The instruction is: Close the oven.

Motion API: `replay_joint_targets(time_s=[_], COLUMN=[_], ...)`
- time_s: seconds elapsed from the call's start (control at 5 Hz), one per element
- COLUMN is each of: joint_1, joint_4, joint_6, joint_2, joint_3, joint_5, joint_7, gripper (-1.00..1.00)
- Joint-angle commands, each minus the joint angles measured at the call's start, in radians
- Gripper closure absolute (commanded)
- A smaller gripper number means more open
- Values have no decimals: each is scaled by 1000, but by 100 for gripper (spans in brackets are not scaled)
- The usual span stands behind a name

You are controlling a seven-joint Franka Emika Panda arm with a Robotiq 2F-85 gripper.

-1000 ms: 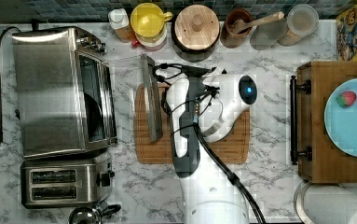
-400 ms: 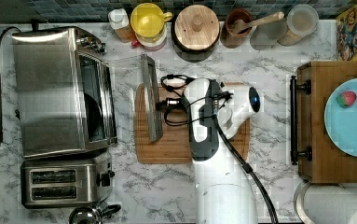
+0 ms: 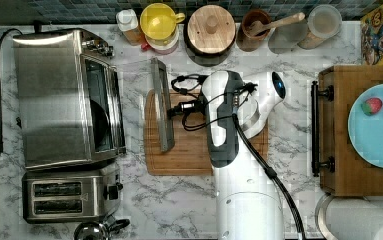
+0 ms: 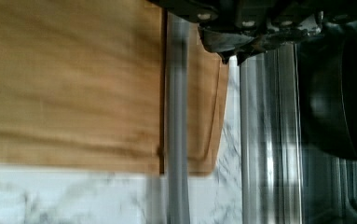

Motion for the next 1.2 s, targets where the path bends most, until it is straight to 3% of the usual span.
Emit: replay_joint_targets(time_s=[0.2, 0.8, 1.2], joint_1=[81, 93, 153], joint_4=[69, 276, 269], joint_6=[196, -76, -77], joint_2=[-17, 117, 118], joint_3=[67, 56, 43], joint_5=[18, -144, -214], joint_7=[-61, 46, 78], gripper=[100, 100, 100])
